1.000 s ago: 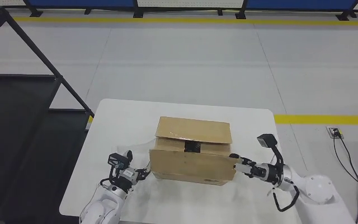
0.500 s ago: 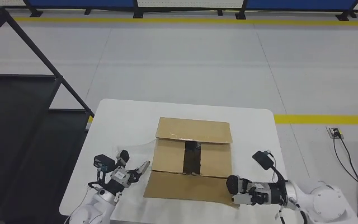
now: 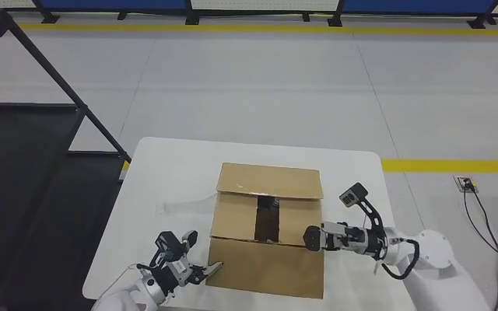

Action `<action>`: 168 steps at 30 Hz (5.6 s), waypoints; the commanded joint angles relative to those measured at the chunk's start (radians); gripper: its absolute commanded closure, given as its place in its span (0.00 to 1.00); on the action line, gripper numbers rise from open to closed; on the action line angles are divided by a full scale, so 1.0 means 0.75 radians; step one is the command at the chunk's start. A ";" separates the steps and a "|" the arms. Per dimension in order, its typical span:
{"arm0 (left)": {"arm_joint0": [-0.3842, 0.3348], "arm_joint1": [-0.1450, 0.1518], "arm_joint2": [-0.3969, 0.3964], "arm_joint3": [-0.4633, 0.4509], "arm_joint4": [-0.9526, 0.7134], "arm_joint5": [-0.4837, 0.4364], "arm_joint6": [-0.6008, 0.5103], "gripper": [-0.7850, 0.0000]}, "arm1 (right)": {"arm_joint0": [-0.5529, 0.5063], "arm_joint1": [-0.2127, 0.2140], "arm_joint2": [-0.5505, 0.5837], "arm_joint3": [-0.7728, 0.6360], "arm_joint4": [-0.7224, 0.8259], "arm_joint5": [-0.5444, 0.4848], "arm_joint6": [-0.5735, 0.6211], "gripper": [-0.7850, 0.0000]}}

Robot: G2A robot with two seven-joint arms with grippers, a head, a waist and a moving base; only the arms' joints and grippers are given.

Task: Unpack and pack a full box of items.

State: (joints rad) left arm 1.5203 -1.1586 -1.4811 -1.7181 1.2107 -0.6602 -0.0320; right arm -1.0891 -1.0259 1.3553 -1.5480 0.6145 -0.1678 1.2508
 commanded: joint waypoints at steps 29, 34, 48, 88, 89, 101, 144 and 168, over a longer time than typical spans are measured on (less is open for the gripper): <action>-0.007 0.002 0.000 0.008 -0.029 -0.001 -0.003 0.00 | 0.192 -0.082 -0.168 0.081 -0.215 0.096 -0.953 0.00; -0.007 0.002 0.000 0.008 -0.029 -0.001 -0.003 0.00 | 0.284 -0.108 -0.223 0.101 -0.363 0.087 -1.178 0.00; -0.007 0.002 0.000 0.008 -0.029 -0.001 -0.003 0.00 | 0.746 -0.257 -0.603 0.650 -0.687 0.121 -1.391 0.00; 0.132 0.020 -0.188 -0.089 -0.187 0.047 0.145 0.00 | 0.486 -0.240 -0.555 0.199 -0.770 0.363 -0.667 0.00; 0.137 0.020 -0.190 -0.090 -0.186 0.047 0.150 0.00 | 0.498 -0.248 -0.571 0.218 -0.769 0.368 -0.678 0.00; 0.161 0.023 -0.183 -0.089 -0.178 0.043 0.180 0.00 | 0.661 -0.340 -0.654 0.515 -0.445 0.298 -0.607 0.00; -0.019 0.007 -0.119 -0.158 -0.399 0.372 -0.115 0.00 | 0.667 -0.439 -0.620 0.377 -0.208 0.099 -0.537 0.00; -0.011 0.024 -0.248 0.078 -0.483 0.337 -0.147 0.00 | 0.244 -0.272 -0.007 0.029 -0.211 0.100 -0.350 0.00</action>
State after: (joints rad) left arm 1.5137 -1.1407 -1.6696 -1.6653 0.8452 -0.4084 -0.1410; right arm -0.8955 -1.2326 1.3376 -1.5154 0.4525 -0.0872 0.9820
